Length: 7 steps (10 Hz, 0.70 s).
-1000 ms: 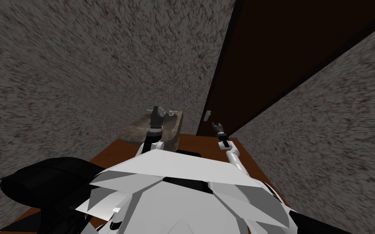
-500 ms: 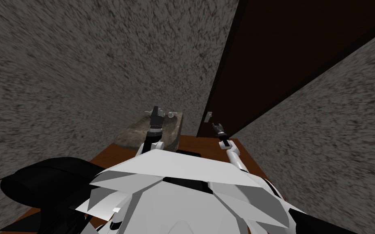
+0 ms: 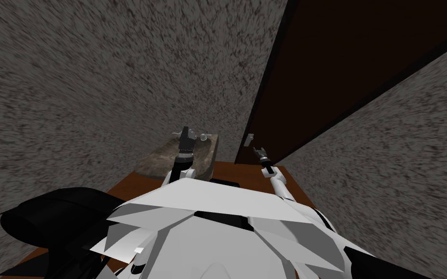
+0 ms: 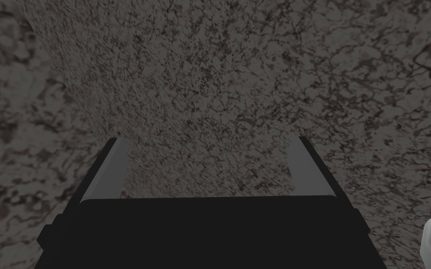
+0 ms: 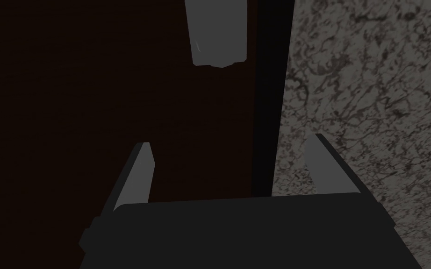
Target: Pull the door open
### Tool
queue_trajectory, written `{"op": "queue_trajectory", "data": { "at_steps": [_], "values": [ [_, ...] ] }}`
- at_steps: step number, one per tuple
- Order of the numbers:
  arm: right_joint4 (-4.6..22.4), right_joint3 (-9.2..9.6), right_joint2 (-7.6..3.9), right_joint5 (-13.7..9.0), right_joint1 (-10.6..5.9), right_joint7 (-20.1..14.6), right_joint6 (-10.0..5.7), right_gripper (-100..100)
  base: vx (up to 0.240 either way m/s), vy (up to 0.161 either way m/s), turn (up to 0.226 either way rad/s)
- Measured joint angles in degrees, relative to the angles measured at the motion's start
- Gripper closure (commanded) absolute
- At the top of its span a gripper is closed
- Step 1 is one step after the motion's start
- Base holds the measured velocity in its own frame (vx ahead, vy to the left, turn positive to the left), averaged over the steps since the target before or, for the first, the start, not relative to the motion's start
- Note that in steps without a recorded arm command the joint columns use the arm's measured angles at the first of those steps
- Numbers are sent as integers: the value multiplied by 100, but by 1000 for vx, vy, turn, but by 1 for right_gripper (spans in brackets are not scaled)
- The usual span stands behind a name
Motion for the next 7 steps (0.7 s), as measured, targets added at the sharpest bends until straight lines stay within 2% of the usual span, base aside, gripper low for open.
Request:
{"op": "queue_trajectory", "data": {
  "at_steps": [7],
  "values": [
    [16,-2,-2,6,-9,7,1,-100,-1,1,-3]
  ]
}}
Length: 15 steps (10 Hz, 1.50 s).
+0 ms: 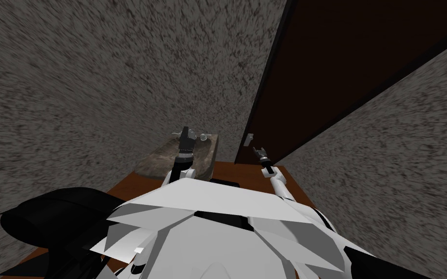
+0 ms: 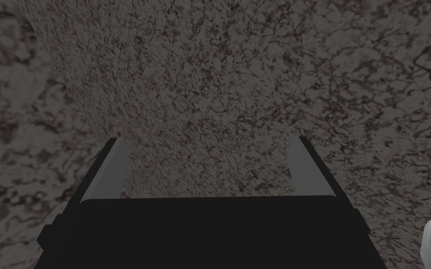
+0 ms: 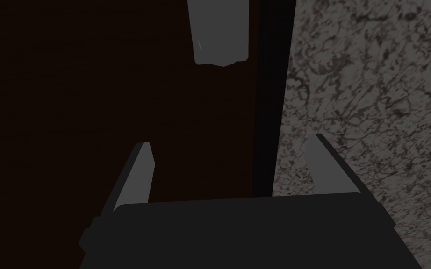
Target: Pull the door open
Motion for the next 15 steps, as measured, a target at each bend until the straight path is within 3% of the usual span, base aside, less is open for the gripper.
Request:
{"op": "queue_trajectory", "data": {
  "at_steps": [15],
  "values": [
    [21,-56,-10,37,12,110,77,-100,3,-3,10]
  ]
}}
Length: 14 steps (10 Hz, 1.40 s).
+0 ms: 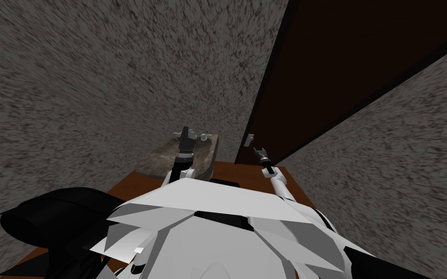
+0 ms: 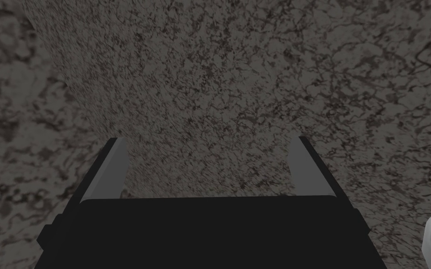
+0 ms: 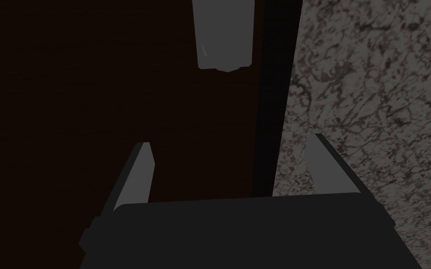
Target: Pull the door open
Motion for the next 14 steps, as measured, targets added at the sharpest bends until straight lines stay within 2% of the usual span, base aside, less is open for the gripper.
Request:
{"op": "queue_trajectory", "data": {
  "at_steps": [14],
  "values": [
    [8,-23,10,0,-5,37,23,-100,1,-1,4]
  ]
}}
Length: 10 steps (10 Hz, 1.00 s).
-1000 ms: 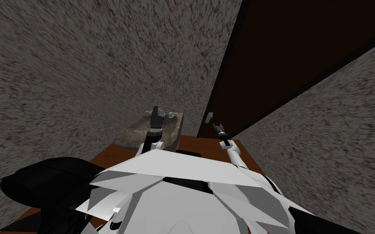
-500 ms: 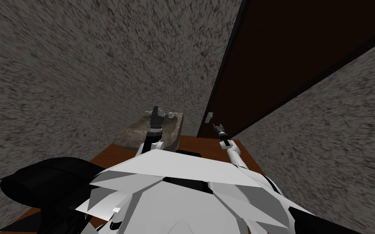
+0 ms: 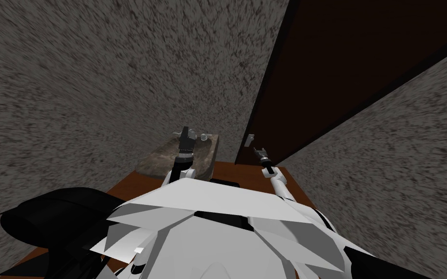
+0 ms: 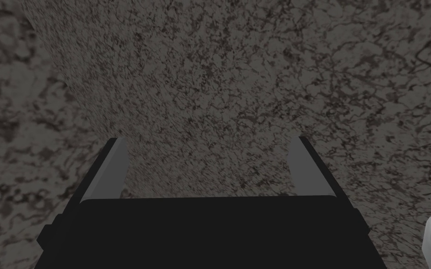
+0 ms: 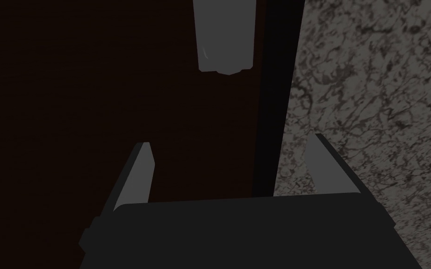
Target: Pull the door open
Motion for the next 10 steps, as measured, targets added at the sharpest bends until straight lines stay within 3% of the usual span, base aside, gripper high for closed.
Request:
{"op": "queue_trajectory", "data": {
  "at_steps": [10],
  "values": [
    [4,-48,25,-8,-9,48,37,-100,1,-1,4]
  ]
}}
